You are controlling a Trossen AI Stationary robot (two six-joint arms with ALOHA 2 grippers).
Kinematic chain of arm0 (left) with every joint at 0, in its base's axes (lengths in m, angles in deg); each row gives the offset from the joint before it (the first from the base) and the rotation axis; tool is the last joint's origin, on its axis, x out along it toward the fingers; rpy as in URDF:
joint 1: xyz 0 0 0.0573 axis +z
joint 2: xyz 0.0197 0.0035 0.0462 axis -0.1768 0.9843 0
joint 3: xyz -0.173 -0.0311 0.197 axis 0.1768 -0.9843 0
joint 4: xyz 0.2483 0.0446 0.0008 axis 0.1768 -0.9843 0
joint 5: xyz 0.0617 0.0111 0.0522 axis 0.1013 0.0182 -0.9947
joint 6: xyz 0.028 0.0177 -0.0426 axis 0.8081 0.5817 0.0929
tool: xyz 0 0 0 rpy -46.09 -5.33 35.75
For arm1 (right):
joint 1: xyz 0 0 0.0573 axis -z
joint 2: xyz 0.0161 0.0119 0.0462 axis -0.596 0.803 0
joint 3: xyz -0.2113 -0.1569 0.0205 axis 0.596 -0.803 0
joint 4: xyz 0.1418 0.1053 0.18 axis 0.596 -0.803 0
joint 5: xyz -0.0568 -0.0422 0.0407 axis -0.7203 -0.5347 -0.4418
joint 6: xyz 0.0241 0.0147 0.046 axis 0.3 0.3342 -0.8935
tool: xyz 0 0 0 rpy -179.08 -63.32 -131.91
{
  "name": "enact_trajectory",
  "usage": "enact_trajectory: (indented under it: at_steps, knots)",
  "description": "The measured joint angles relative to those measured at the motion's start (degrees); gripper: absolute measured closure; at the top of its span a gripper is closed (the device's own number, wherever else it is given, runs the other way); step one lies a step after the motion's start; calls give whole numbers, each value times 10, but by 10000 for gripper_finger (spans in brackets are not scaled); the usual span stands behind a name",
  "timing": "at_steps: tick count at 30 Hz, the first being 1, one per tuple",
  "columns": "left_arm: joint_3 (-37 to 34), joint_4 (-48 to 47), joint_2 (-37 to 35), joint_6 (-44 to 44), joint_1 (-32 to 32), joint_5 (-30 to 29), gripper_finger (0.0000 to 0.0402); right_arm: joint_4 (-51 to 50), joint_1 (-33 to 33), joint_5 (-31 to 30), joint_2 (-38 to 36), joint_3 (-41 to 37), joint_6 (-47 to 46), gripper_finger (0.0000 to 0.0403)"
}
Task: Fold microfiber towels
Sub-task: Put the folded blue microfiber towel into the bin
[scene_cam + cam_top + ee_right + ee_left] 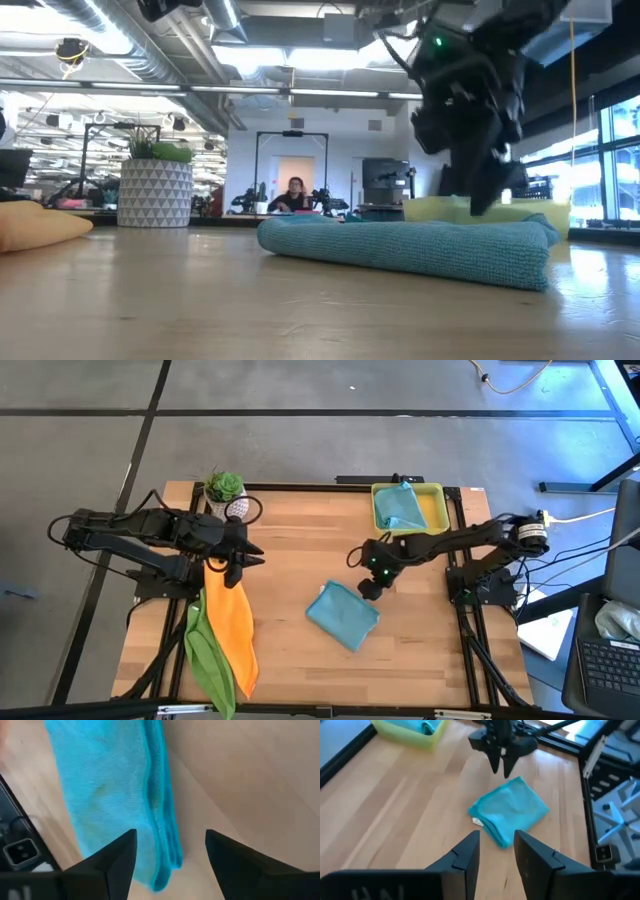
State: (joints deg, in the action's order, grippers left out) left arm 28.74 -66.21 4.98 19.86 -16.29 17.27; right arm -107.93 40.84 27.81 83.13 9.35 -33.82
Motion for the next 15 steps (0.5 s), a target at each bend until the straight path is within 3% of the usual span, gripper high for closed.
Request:
enact_trajectory:
  at_steps: [10,15]
  knots:
    - [0,0,0,-119,0,-16,289,236,51,124,31,-139,4,166]
    - [0,1,0,-161,0,-14,289,289,54,138,42,-152,10,166]
